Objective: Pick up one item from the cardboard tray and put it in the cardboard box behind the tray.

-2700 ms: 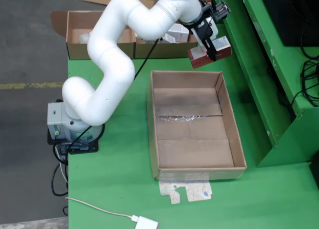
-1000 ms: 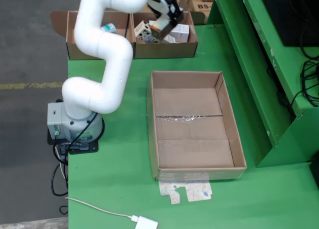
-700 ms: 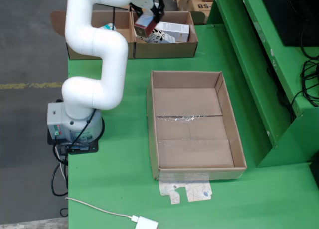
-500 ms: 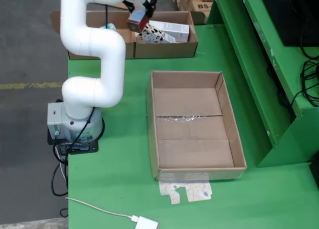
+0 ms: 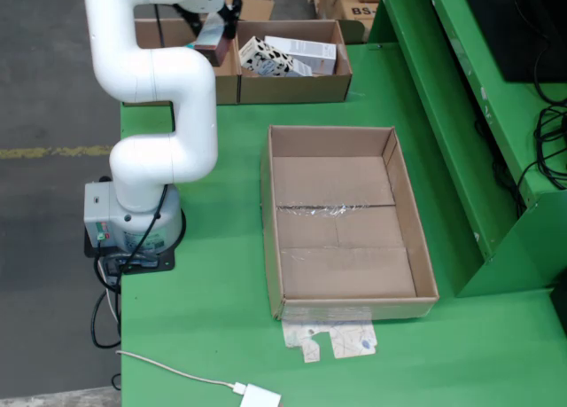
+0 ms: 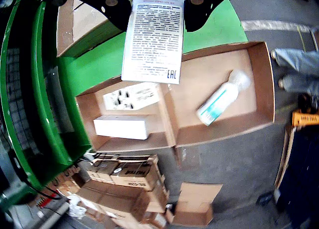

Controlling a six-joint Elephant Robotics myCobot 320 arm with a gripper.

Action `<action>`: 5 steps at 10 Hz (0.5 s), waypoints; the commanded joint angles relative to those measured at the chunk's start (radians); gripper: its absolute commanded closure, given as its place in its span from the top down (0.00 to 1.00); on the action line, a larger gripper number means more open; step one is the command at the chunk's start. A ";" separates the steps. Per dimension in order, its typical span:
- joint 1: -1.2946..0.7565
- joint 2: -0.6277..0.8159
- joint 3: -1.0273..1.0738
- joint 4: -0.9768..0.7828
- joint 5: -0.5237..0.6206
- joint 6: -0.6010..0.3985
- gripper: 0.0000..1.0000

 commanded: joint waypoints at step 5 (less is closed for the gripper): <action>0.347 -0.356 0.414 -0.094 -0.001 -0.035 0.00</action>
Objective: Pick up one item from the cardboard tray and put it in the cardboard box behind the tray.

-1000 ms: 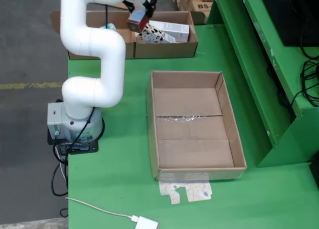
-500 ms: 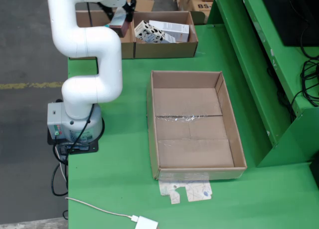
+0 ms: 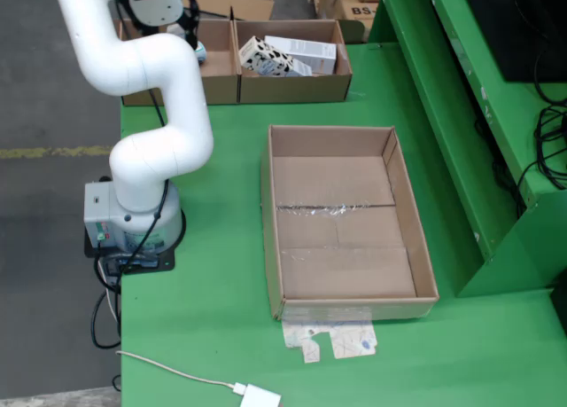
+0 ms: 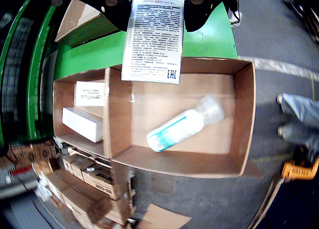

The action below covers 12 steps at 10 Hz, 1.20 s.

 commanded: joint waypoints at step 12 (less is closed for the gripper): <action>0.049 -0.565 0.281 1.287 -0.314 -0.440 0.00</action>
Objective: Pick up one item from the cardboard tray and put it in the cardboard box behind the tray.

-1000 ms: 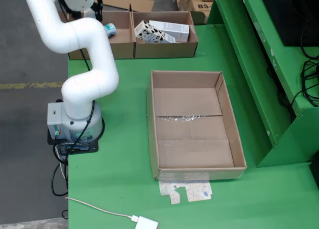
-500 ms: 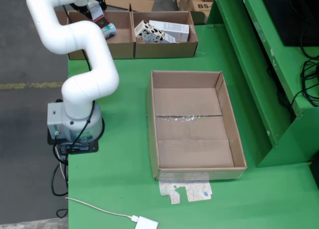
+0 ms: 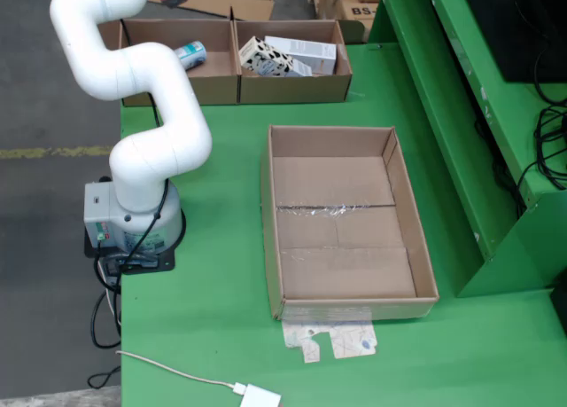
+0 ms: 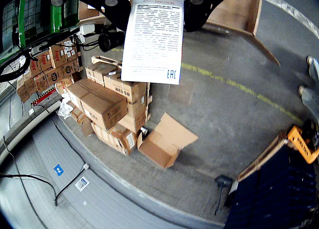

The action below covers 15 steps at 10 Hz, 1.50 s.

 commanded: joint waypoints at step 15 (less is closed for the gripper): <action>0.032 0.217 0.029 -0.343 0.273 0.323 0.00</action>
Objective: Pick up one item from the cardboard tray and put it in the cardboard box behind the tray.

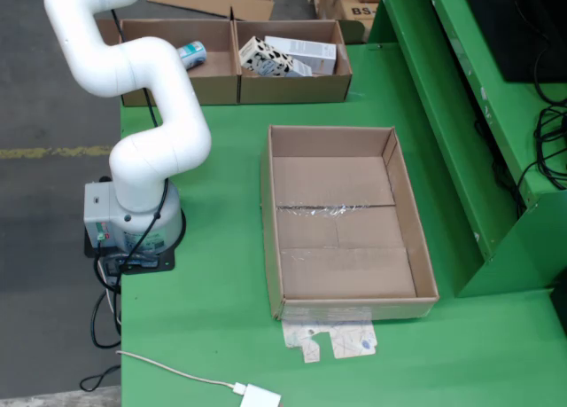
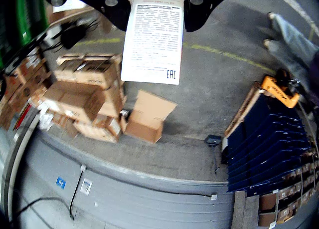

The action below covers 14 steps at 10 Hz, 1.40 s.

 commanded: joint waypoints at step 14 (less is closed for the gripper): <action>-0.005 0.535 -0.573 -0.690 0.229 0.232 0.00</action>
